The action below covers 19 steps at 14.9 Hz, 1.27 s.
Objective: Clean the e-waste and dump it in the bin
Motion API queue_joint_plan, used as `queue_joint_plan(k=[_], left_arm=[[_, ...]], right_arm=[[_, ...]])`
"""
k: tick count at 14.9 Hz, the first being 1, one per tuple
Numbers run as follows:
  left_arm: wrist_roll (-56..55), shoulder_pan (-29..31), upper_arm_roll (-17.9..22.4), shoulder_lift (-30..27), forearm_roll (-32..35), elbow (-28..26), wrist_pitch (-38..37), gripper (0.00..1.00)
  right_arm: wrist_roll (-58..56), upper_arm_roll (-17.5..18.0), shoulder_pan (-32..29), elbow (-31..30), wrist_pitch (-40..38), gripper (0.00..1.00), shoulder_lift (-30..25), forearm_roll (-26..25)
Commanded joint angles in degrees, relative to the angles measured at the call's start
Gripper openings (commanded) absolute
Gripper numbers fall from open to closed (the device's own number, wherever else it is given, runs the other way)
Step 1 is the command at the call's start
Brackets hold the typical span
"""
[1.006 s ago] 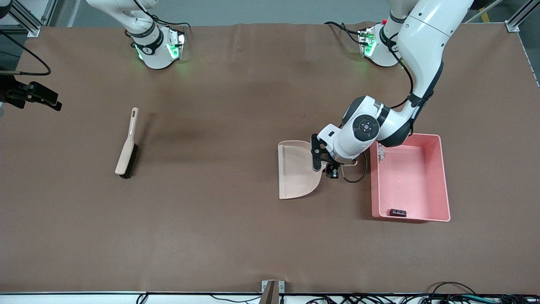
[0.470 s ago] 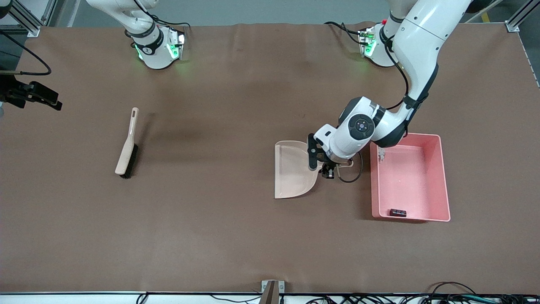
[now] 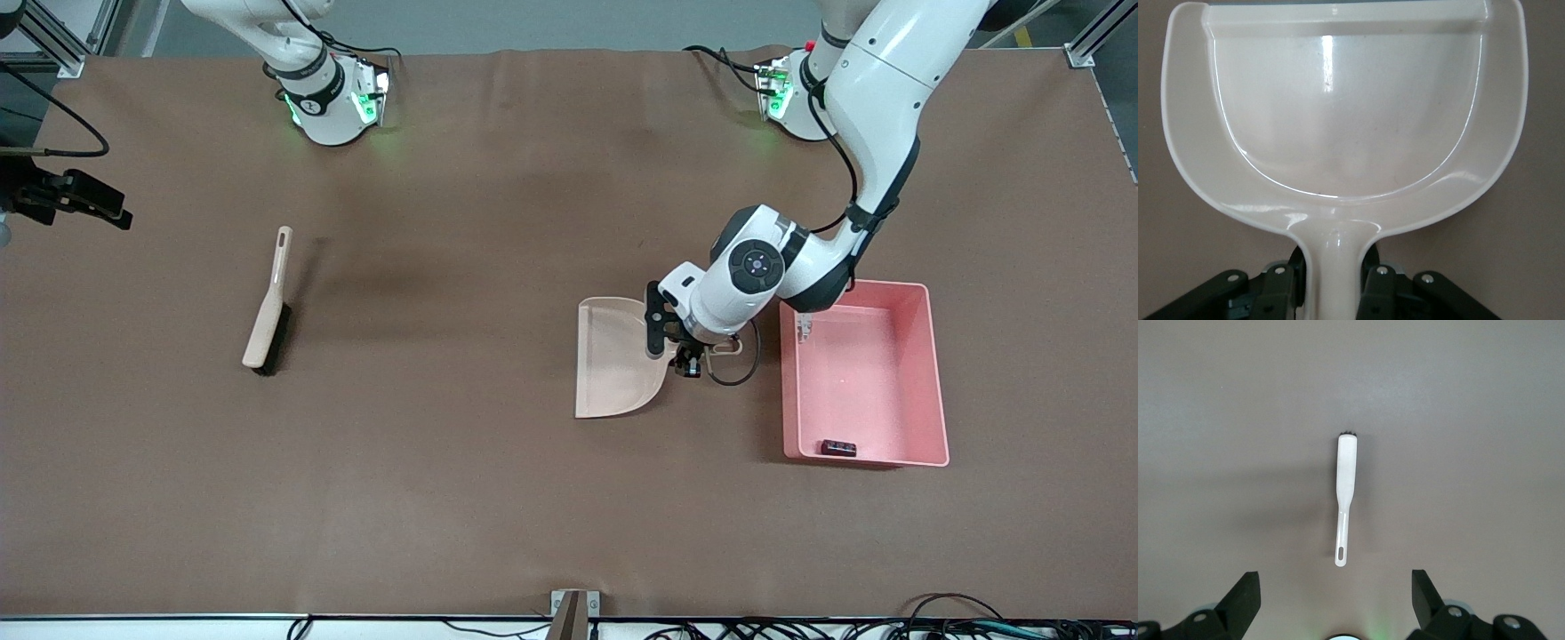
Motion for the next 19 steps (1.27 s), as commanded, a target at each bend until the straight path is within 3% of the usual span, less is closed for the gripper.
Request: queue_joint_plan(k=[1,6,9,11,19], left_arm=[[-1.0,-0.9,0.5,1.0,0.8,1.8,0.6,1.0],[-4.4,0.3,0.5,-1.0,-0.7,5.6,-3.1,1.0],[-19.4,1.1,0.6,-6.2,-1.0,8.5,-12.0,1.0],[-29.5,3.5,0.6,-9.7,-0.9,8.5,-14.0,1.0],[-54.2,12.0,0.7,-24.9,-2.2,10.4,-32.9,1.0]], right_arm=[[-0.5,0.3,-0.4,-1.4,0.3,1.0,-1.7,-0.2],[-0.5,0.3,-0.4,-1.4,-0.3,1.0,-1.7,-0.1],[-0.5,0.3,-0.4,-1.5,-0.3,1.0,-1.7,-0.1],[-0.5,0.3,-0.4,-1.5,-0.4,1.0,-1.8,-0.1],[-0.5,0.3,-0.3,-1.5,-0.8,1.0,-1.9,-0.1]])
